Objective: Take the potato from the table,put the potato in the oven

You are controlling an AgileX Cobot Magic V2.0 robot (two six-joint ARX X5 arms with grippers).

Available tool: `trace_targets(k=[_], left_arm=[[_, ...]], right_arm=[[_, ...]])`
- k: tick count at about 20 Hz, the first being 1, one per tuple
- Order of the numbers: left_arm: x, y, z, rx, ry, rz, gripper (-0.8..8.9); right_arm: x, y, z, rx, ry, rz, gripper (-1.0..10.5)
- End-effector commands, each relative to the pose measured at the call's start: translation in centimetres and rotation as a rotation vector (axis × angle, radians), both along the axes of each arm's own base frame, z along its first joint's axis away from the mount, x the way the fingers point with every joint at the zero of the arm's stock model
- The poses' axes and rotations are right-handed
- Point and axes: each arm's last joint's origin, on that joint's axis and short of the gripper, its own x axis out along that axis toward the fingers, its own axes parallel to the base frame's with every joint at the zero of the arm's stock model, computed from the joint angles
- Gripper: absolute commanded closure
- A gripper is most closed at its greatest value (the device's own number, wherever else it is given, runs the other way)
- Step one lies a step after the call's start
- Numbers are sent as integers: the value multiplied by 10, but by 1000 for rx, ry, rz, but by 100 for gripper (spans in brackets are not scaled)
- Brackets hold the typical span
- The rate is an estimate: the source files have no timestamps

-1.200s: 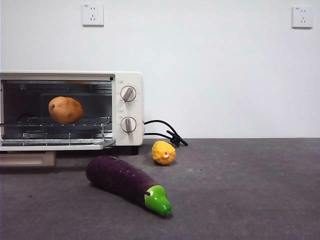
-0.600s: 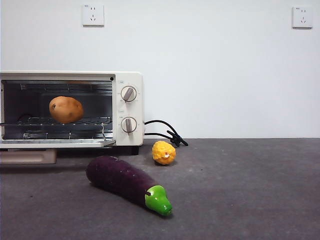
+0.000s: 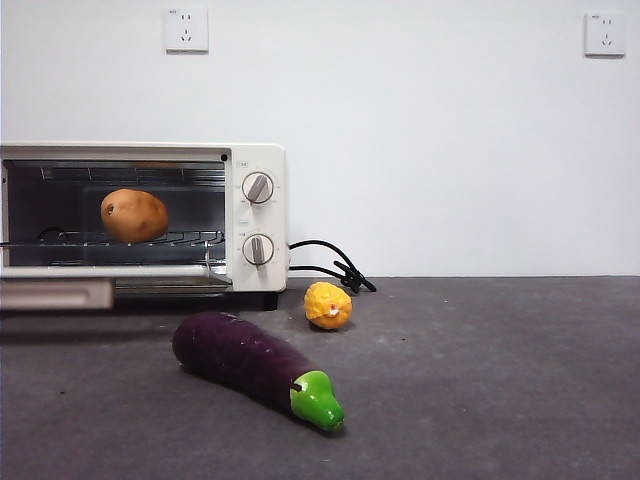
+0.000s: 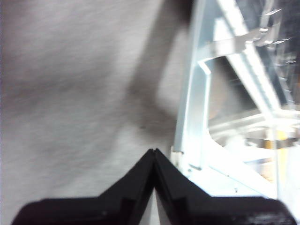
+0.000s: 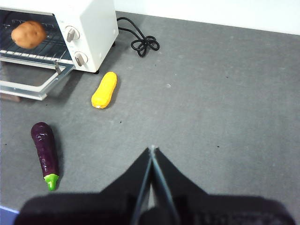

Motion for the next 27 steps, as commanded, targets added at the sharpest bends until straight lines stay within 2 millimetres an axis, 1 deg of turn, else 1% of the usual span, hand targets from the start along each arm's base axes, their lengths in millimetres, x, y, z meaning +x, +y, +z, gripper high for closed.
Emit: trace_targets(k=[1,7,12,18,23,27], left_arm=[[2,-5,-2,-65,-12,-23,821],[3,-4,-1,-78,-15,-9,821],[12,-2,7,-210,-130,-11,821],[19,2,14,-268,-179,27,821],[29,6,27,-324,-261,46,821],[39,8,40,-329,-322,67,821]], right_arm=[[0,0,-2,9,5,-8,949],[0,0,-2,8,6,-7,949],[0,0,-1,9,5,-8,950],[1,1,-1,18,-3,-8,949],[1,1,0,34,-3,-15,949],[1,1,0,40,-1,-18,949]])
